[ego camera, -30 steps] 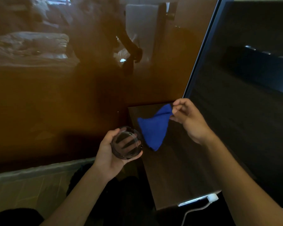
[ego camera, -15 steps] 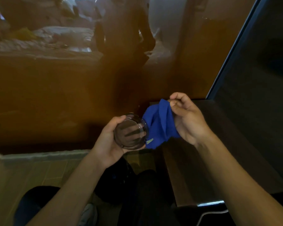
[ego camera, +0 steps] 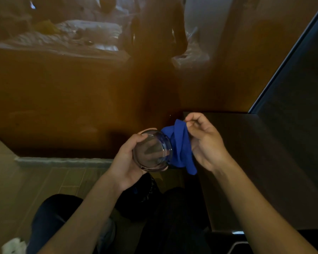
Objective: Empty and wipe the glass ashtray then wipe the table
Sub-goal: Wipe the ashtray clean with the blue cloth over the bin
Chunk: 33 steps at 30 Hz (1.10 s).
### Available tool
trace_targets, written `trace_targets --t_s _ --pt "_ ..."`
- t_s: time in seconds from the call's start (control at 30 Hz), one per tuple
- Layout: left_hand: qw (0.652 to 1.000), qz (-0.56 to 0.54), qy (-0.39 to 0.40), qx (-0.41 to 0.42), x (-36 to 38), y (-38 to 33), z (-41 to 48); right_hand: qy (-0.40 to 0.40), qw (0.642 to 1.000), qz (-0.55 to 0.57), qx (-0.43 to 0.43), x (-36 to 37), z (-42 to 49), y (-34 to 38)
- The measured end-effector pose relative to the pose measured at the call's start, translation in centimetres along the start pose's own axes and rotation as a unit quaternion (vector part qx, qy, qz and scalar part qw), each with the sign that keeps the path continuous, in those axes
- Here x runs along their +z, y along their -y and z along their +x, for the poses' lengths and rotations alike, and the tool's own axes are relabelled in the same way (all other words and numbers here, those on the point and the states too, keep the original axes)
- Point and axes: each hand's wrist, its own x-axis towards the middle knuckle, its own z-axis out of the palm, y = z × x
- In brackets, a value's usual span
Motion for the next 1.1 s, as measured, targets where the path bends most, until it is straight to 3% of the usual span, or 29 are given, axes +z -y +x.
trace_targets --t_s 0.17,0.53,0.8,0.93,1.1 --pt "1.000 -0.008 0.018 -0.008 -1.1 -0.6 -0.3 0.025 0.999 0.026 0.008 0.2 0.3 -0.6" --pt "0.995 0.088 -0.025 0.032 -1.4 -4.5 -0.4 -0.062 0.995 -0.078 0.029 0.1 0.5 -4.4" --pt "0.986 0.162 -0.011 0.031 0.8 -7.2 -0.3 -0.011 0.991 -0.106 0.075 1.2 1.1 -7.3" --pt "0.986 0.163 -0.007 0.032 0.5 -7.7 -0.3 0.049 0.965 -0.248 0.073 2.6 1.1 -8.1" --pt "0.987 0.157 -0.013 0.028 0.2 -7.5 -0.3 -0.001 0.920 -0.392 0.011 3.7 1.9 -10.5"
